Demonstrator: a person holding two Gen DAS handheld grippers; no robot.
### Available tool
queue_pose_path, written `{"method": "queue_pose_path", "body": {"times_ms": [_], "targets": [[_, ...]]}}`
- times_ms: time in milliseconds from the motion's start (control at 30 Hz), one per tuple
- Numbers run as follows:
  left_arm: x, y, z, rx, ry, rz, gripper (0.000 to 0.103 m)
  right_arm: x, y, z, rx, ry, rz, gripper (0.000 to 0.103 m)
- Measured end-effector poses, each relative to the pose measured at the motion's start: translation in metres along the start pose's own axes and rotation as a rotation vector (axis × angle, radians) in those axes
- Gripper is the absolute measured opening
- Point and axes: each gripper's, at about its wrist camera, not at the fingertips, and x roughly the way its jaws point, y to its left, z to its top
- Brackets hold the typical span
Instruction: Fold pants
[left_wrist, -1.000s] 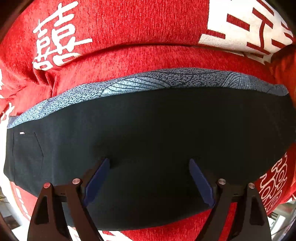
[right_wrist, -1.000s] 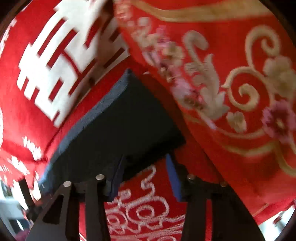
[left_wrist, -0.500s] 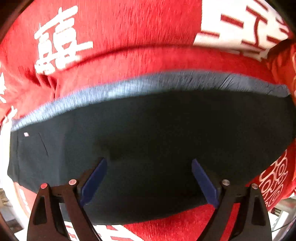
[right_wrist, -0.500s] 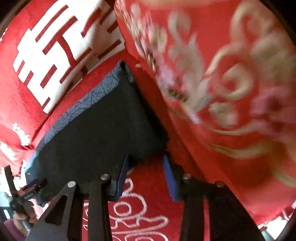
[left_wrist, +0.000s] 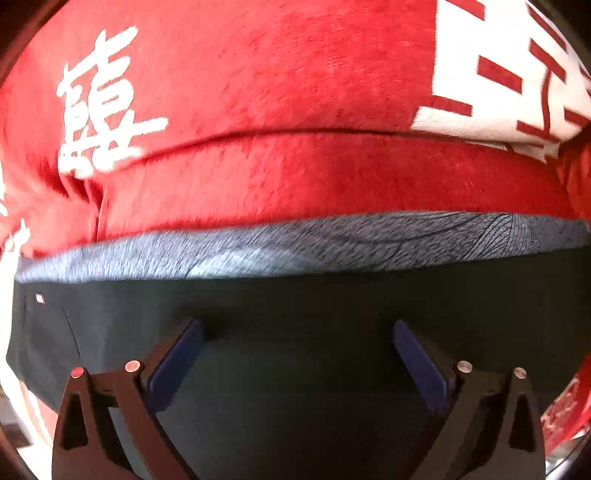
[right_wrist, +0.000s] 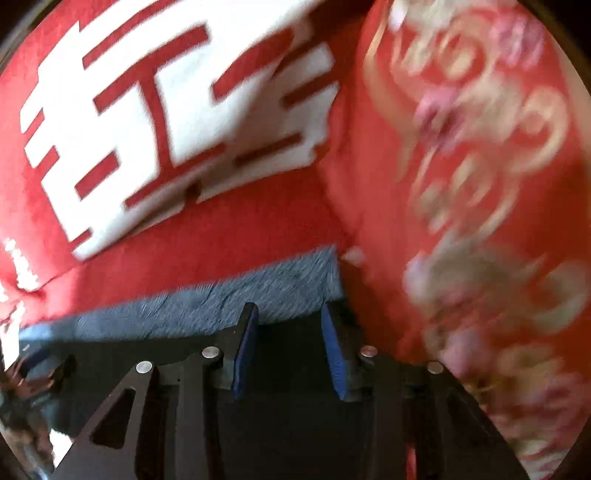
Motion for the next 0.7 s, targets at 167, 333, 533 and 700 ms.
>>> {"method": "queue_pose_path", "body": {"times_ms": [167, 333, 533, 700], "targets": [[-0.021, 0.029, -0.019, 0.021, 0.002, 0.025, 0.103, -0.022, 0.007, -0.026, 0.132, 0.067, 0.174, 0.048], [-0.04, 0.091, -0.044, 0.014, -0.007, 0.036, 0.103, -0.037, 0.076, -0.085, 0.128, 0.182, 0.431, 0.049], [-0.044, 0.202, -0.059, -0.027, -0.002, 0.093, 0.103, -0.033, 0.212, -0.17, 0.067, 0.345, 0.682, 0.051], [-0.029, 0.295, -0.068, -0.046, -0.024, 0.179, 0.103, -0.01, 0.297, -0.231, 0.043, 0.432, 0.739, 0.051]]}}
